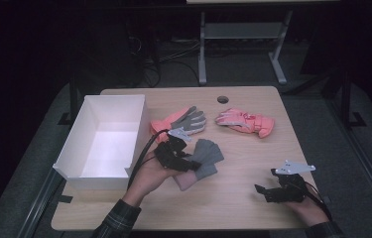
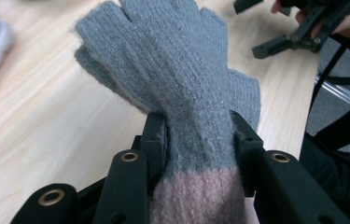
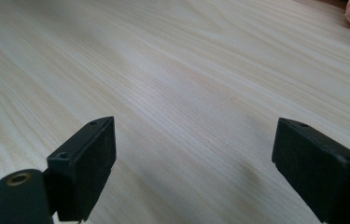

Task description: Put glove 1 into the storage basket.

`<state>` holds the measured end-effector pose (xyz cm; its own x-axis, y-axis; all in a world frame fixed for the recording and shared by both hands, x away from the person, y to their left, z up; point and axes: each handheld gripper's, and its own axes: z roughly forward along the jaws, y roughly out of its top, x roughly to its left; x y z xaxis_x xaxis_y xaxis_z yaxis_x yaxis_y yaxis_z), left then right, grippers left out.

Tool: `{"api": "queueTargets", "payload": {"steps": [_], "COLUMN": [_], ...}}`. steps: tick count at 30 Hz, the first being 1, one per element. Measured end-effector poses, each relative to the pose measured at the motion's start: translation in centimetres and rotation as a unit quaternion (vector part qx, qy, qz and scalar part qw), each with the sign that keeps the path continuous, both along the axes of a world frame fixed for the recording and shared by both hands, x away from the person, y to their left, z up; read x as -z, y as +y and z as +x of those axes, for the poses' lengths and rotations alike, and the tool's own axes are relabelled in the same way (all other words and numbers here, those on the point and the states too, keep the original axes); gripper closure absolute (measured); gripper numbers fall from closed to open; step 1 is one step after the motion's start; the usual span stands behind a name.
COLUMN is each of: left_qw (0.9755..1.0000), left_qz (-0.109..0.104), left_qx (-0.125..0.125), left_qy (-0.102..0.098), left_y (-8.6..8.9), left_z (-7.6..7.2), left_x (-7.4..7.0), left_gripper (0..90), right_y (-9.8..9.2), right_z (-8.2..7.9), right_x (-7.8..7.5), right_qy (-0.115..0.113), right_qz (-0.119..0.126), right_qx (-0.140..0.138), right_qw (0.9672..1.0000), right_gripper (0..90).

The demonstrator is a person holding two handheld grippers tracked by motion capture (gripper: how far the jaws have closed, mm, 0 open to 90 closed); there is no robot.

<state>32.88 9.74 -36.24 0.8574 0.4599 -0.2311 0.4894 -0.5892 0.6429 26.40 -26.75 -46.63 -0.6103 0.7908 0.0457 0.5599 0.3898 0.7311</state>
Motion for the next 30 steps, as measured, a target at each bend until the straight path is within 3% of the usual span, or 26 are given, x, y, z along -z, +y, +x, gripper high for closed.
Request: {"api": "queueTargets", "payload": {"steps": [3, 12, 20, 30], "left_qw": [0.9996, 0.9984, 0.9951, 0.9912], "left_qz": [-0.011, -0.018, -0.029, -0.036], "left_qx": [-0.024, -0.052, -0.09, -0.12], "left_qy": [-0.001, -0.016, -0.03, -0.043], "left_y": [0.9, 3.0, 5.9, 8.4], "left_z": [0.3, 1.4, 1.9, 2.3], "left_x": [-0.8, -2.8, -4.2, -5.3], "left_gripper": [64.9, 64.8, 64.8, 64.8], "right_y": [0.0, 0.5, 0.9, 0.9], "right_z": [0.2, 0.7, 0.9, 1.0], "right_x": [-0.1, 0.0, 0.2, 0.2], "right_qy": [-0.003, -0.001, -0.006, -0.005], "right_qz": [0.004, 0.003, 0.002, 0.004], "right_qx": [0.001, -0.01, -0.016, -0.018], "right_qw": [1.0, 0.9999, 0.9999, 0.9998], "right_gripper": [13.2, 13.2, 13.2, 13.2]}}
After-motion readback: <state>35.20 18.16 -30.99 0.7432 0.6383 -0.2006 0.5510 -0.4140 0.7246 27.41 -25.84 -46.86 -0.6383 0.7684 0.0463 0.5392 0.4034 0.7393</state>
